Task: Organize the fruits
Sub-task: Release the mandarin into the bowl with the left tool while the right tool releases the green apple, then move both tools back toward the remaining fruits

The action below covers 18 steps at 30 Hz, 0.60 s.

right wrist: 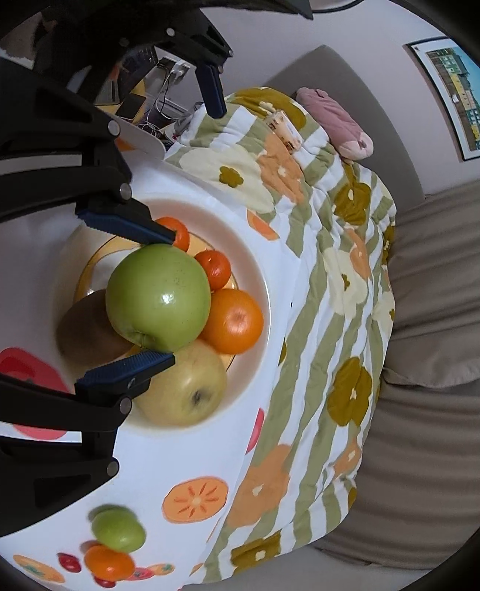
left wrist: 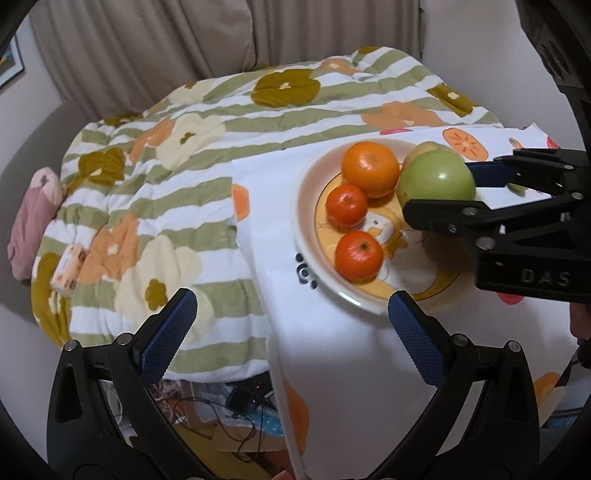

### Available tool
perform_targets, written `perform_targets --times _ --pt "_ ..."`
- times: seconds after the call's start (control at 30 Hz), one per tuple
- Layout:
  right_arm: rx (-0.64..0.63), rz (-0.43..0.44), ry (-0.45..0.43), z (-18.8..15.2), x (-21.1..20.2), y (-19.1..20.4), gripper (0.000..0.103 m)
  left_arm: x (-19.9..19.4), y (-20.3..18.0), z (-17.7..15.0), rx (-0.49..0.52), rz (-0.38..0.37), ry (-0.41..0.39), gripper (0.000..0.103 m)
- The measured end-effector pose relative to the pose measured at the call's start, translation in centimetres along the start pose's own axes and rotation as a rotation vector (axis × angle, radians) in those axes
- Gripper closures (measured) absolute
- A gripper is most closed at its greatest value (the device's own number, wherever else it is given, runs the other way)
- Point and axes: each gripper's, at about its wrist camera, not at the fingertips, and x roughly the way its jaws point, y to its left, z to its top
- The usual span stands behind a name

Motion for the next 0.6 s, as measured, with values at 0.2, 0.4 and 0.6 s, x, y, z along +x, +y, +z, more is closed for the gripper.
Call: perform_targets --times 0.2,0.4,0.6 --pt "0.003 -0.028 0.003 0.2 1.2 0.5 0.049 0.5 0.5 -0.4 0.002 0.01 0.013 0.0" --pt "0.012 0.01 -0.094 0.3 -0.4 0.2 0.0 0.1 0.7 -0.6 0.006 0.017 0.001 0.0" --pt "0.036 0.01 -0.083 0.1 -1.2 -0.4 0.0 -0.9 0.5 -0.4 -0.004 0.02 -0.01 0.0"
